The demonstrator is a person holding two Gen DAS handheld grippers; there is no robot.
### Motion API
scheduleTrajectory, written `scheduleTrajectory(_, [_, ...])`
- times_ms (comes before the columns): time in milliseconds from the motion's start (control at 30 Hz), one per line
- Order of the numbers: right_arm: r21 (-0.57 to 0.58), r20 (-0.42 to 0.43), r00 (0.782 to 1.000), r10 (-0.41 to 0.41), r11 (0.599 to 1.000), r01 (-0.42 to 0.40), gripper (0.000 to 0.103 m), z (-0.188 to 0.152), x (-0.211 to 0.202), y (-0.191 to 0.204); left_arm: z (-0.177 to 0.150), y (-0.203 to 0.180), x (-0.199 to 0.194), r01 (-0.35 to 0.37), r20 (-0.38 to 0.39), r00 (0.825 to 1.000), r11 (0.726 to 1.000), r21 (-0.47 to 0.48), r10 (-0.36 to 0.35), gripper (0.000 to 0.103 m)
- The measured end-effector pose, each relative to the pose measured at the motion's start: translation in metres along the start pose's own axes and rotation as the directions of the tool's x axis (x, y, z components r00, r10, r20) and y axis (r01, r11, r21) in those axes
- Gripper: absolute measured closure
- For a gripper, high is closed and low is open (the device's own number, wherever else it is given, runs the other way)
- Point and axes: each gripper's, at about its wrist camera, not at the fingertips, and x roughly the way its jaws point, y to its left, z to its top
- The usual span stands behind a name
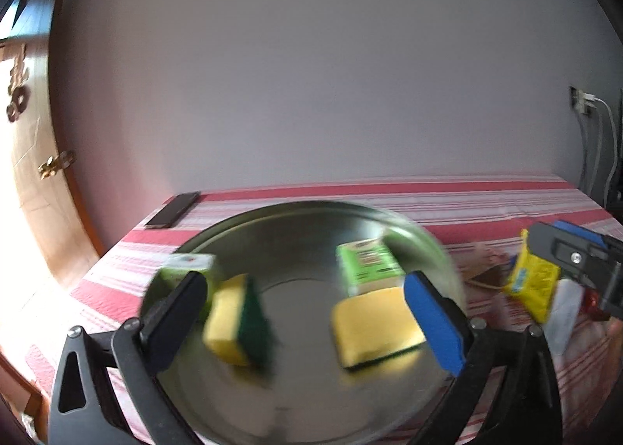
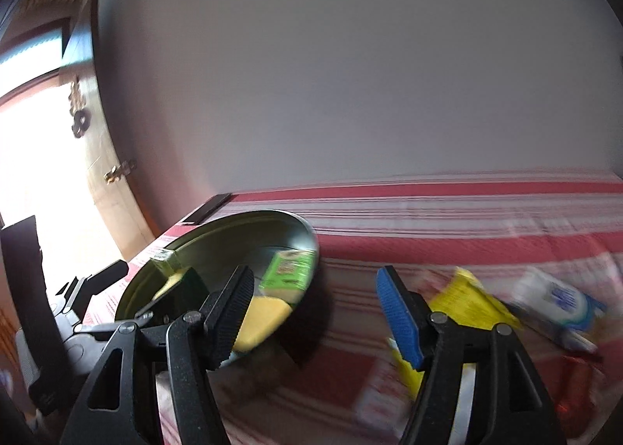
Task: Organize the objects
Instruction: 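Move both tools back toward the remaining items on the cloth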
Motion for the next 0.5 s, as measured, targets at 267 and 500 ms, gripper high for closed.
scheduleTrajectory(267, [0.179,-0.088,0.984,-0.158,0.969,0.171,0.035,-0.036,-0.037,-0.059,-0.002,-0.057,-0.004,0.076,0.007,0.997,0.994,0.072,-0.077,0.001])
scheduleTrajectory(500, [0.271,-0.159,0.983,-0.092,0.953,0.133,0.035,-0.048,-0.016,-0.065,-0.002,-0.074,-0.005,0.072,0.024,0.997,0.990,0.121,-0.075,0.001])
